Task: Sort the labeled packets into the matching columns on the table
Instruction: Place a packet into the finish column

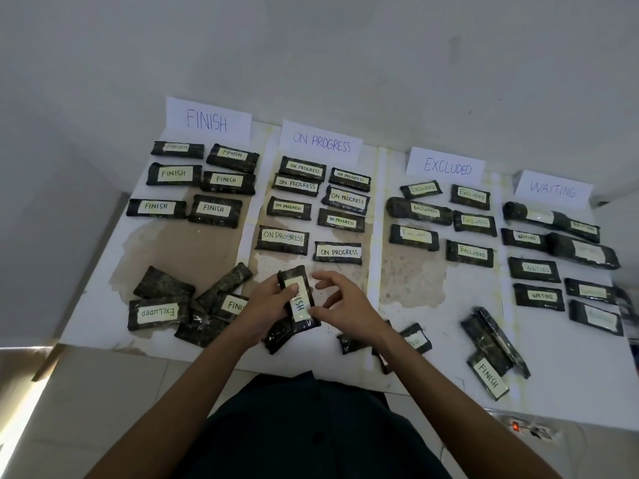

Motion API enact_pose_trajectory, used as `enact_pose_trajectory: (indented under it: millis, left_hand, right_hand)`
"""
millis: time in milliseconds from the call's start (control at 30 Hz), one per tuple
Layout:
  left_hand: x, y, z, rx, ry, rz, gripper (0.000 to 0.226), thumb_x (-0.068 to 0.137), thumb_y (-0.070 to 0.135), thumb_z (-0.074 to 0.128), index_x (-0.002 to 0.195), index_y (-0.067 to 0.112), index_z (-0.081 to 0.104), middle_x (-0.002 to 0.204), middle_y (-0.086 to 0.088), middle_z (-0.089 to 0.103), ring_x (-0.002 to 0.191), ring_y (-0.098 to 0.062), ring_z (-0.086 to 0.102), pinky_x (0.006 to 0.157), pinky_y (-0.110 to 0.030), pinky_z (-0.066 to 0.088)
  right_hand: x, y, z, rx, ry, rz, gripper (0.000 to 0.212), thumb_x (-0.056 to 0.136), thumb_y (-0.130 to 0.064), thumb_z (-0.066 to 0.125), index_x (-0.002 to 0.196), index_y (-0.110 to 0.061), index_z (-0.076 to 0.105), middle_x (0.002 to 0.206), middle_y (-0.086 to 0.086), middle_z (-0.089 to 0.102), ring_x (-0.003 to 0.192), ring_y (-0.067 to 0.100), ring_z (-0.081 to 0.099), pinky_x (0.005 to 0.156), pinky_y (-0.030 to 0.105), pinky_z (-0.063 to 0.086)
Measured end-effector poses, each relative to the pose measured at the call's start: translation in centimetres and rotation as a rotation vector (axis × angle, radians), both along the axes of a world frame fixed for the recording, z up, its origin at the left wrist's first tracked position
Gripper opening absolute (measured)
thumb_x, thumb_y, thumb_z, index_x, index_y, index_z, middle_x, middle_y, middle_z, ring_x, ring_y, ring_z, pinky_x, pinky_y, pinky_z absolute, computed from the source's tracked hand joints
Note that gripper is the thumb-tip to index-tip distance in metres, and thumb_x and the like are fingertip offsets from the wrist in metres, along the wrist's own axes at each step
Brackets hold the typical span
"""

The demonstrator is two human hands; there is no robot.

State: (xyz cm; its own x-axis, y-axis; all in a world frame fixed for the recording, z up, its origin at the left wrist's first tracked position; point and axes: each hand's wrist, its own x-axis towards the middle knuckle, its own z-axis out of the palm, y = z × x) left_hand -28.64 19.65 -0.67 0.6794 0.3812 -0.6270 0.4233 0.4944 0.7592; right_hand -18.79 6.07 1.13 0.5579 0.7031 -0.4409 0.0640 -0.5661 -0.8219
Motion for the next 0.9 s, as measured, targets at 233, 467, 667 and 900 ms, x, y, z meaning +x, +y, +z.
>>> enact_pose_trajectory:
  millis: [233,467,667,900]
  left_hand:
    - [0.2,0.6,0.1,0.34,0.028,-0.257,0.028,0.087,0.012,0.062,0.112,0.024,0.057,0.091,-0.001,0.067,0.082,-0.011,0.064,0.063,-0.017,0.051]
    - [1.0,0.8,-0.4,0.317,0.084,-0.087,0.039,0.087,0.008,0.061,0.12,0.021,0.045,0.104,-0.003,0.058,0.088,-0.018,0.062,0.06,-0.03,0.056]
    - [0.5,2.2,-1.1,0.263,0.177,0.216,0.036,0.089,0.008,0.056,0.12,0.014,0.041,0.114,-0.009,0.053,0.101,-0.024,0.057,0.073,-0.037,0.056]
    - [-2.4,9.0,-0.4,0.504,0.237,0.164,0.042,0.091,0.019,0.055,0.13,0.017,0.042,0.117,0.0,0.053,0.102,-0.016,0.052,0.084,-0.033,0.045]
  right_hand:
    - [-0.3,-0.2,-0.1,0.021,-0.172,0.095,0.071,0.08,-0.019,0.071,0.141,-0.031,0.036,0.124,-0.005,0.041,0.092,0.014,0.055,0.074,0.02,0.049]
    - [-2.2,0.7,-0.4,-0.005,-0.264,-0.005,0.064,0.077,-0.03,0.075,0.133,-0.019,0.045,0.118,0.0,0.044,0.091,0.01,0.05,0.074,0.018,0.045]
    - [-3.3,5.2,-2.0,-0.068,-0.453,0.132,0.053,0.079,-0.022,0.069,0.127,-0.011,0.052,0.117,0.01,0.051,0.102,0.026,0.053,0.081,0.033,0.047]
    - [-1.0,14.3,-3.2,-0.076,-0.541,0.3,0.048,0.079,-0.014,0.07,0.124,-0.011,0.053,0.123,0.011,0.055,0.111,0.027,0.052,0.088,0.037,0.046]
